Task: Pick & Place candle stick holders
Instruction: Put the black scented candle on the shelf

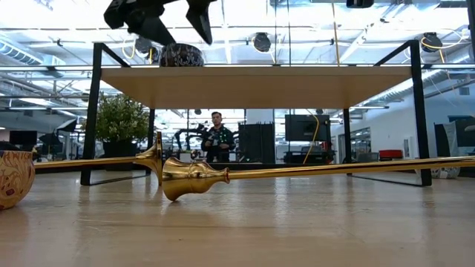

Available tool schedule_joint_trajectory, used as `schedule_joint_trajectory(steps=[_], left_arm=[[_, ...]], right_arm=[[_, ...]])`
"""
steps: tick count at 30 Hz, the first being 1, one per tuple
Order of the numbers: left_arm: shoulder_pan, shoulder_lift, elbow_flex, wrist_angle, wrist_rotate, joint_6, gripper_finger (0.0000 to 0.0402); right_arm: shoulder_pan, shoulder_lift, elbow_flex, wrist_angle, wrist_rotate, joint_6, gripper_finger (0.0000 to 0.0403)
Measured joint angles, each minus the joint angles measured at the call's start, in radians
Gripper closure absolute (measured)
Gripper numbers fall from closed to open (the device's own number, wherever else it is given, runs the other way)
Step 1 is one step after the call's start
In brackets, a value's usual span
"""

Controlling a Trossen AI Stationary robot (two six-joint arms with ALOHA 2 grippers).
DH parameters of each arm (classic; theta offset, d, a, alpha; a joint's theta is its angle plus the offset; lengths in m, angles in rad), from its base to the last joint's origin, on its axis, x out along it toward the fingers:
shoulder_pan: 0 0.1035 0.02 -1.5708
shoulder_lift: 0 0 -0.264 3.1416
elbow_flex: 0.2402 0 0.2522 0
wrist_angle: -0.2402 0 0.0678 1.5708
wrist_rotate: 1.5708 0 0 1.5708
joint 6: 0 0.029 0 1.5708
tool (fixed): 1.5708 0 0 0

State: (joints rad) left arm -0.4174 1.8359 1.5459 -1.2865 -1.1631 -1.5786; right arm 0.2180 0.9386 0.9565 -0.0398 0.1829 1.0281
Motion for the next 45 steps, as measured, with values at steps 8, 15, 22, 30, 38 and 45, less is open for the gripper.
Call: schedule_joint_trajectory(steps=[8,15,22,30,38,45], left_arm=[[0.063,-0.159,0.000,0.085,0.119,0.249,0.0110],[0.191,-0.269,0.000,0.368,0.622,0.750,0.0190],[0.279,-0.292,0.001,0.425,0.875,0.867,0.0331],[0.333,-0.252,0.001,0.420,1.038,0.978,0.0390],[0.351,-0.223,-0.001,0.432,1.153,1.063,0.0399],[0.338,-0.168,0.000,0.456,1.201,1.118,0.0399]], right_arm=[[0.000,0.000,0.000,0.006,0.000,0.000,0.0046],[0.000,0.000,0.000,0.006,0.000,-0.004,0.0046],[0.000,0.000,0.000,0.014,0.000,-0.026,0.0046],[0.000,0.000,0.000,0.014,0.000,-0.030,0.0046],[0.000,0.000,0.000,0.014,0.000,-0.048,0.0046],[0.000,0.000,0.000,0.014,0.000,-0.054,0.0046]])
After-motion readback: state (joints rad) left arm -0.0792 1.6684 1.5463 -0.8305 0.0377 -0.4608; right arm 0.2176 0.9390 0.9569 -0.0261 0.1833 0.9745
